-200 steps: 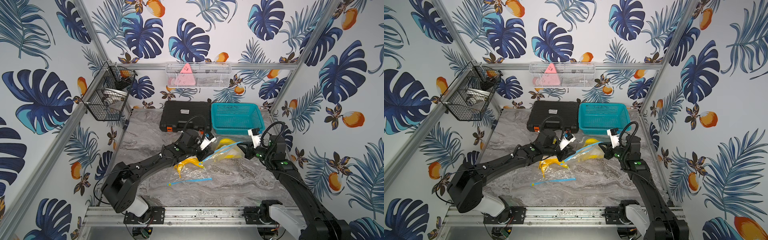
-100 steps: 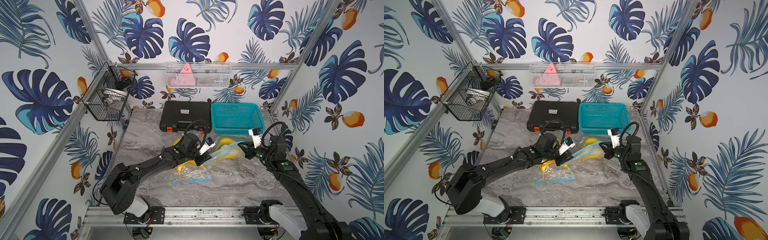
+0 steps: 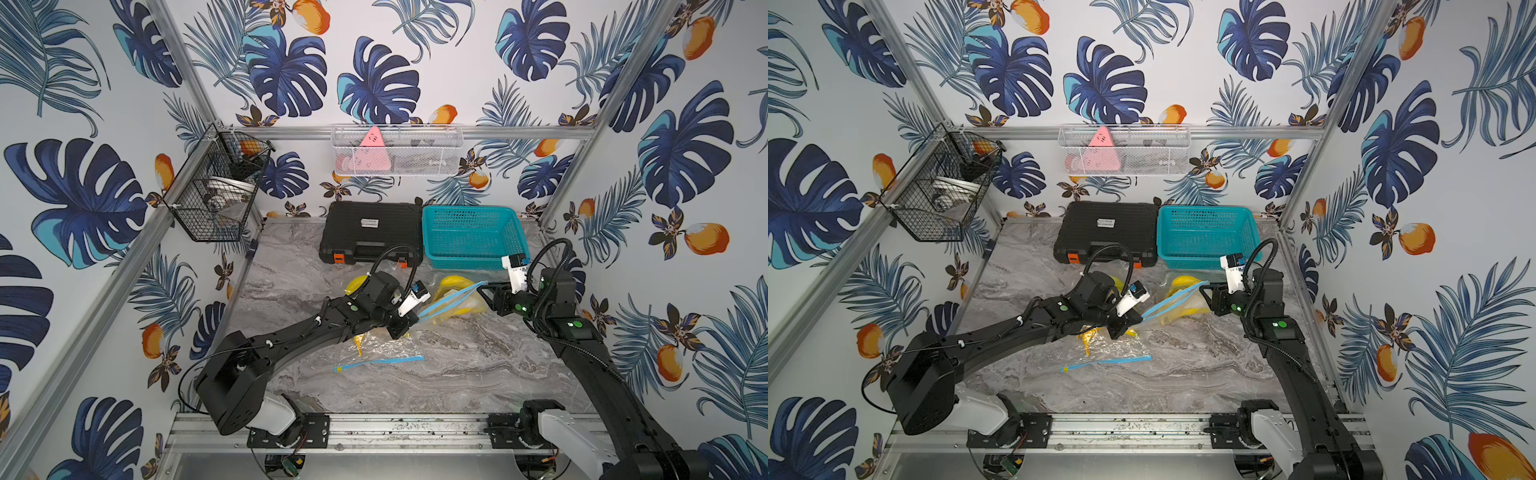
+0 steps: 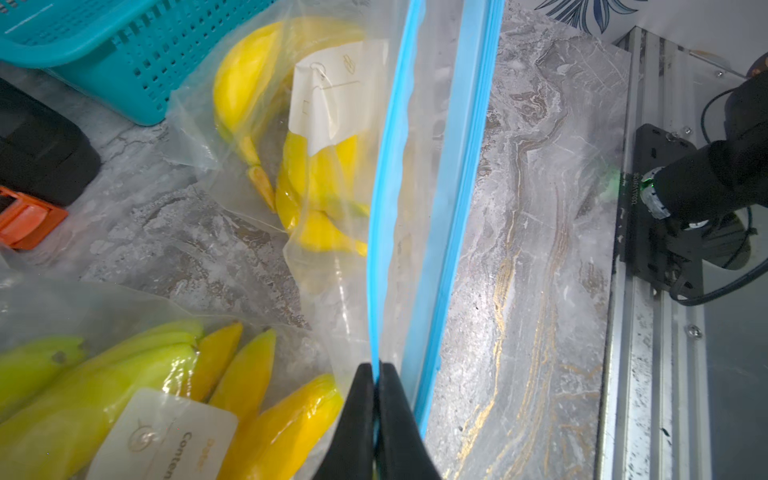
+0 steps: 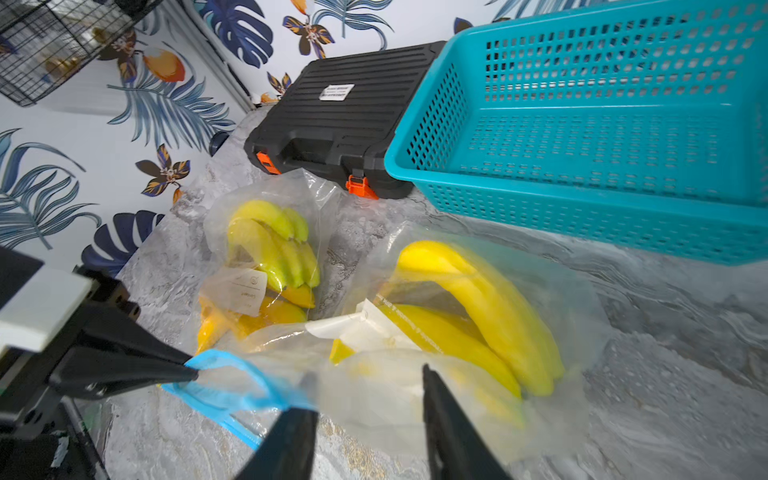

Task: Open the zip-top bag and take out the banana
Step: Open the zipper of the food storage bag at the center of the board.

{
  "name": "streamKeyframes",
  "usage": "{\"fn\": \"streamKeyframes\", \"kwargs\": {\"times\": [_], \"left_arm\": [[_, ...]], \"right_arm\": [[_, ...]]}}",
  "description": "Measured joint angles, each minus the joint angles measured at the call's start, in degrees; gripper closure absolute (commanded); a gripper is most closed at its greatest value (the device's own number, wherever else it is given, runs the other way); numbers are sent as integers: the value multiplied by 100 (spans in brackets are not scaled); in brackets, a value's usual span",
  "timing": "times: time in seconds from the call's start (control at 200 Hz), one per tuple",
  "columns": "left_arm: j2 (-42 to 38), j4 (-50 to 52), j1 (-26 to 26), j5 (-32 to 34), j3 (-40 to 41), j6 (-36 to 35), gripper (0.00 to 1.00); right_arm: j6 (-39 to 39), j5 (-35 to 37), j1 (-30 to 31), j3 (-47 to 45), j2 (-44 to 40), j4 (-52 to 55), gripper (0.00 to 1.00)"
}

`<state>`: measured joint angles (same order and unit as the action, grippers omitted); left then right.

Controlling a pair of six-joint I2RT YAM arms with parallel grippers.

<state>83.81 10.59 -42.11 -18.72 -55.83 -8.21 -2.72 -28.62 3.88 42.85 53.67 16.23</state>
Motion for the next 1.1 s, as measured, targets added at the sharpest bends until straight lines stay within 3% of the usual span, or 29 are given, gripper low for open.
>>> {"fn": "streamKeyframes", "kwargs": {"times": [0.09, 0.19, 0.395, 0.621, 0.886, 1.101], "left_arm": [[4, -57, -334, 116, -31, 216, 100], [31, -177, -584, 286, 28, 538, 100], [249, -463, -728, 804, 179, 1180, 100], [658, -601, -756, 1082, -299, 1565, 100], [796, -723, -901, 1145, -374, 1663, 100], [752, -756, -953, 1252, -348, 1714, 100]], "right_arm": [[-173, 315, 83, 136, -332, 468, 33], [-426, 562, 122, 299, -741, 898, 33], [-988, 625, 236, 22, -1617, 1587, 41], [-1364, 315, 525, -133, -2409, 1847, 46], [-1504, 9, 1005, -461, -2083, 1722, 47], [-1421, 546, 2114, -446, -997, 1054, 48]]}}
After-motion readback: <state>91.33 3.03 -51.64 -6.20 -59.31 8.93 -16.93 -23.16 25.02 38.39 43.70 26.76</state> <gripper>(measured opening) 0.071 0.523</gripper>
